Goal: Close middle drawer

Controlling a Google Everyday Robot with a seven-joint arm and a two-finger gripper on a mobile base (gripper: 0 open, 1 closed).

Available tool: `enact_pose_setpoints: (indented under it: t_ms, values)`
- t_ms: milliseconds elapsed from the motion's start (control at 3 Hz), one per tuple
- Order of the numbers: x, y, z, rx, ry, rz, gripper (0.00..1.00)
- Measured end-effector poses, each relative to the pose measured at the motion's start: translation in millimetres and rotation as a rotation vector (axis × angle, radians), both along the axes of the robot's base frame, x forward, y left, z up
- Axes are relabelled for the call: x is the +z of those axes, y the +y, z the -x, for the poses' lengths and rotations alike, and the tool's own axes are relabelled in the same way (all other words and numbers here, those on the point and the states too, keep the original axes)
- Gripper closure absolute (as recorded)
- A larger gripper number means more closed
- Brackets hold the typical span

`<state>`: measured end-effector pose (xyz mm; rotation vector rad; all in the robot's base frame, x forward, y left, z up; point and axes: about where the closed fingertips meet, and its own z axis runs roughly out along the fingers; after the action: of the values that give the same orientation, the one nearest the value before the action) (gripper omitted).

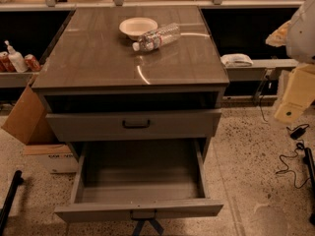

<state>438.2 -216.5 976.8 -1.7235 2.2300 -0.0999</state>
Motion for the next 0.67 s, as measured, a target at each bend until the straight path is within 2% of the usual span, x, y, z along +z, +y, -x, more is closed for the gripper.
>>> enact_pose_setpoints:
  t_ms: [333,667]
  values:
    - [0.5,0.4,0.0,0.001,-0.002,-0.002,0.0]
    - [-30.7,9.6,5.2,0.048,0.066,-0.056,0.0]
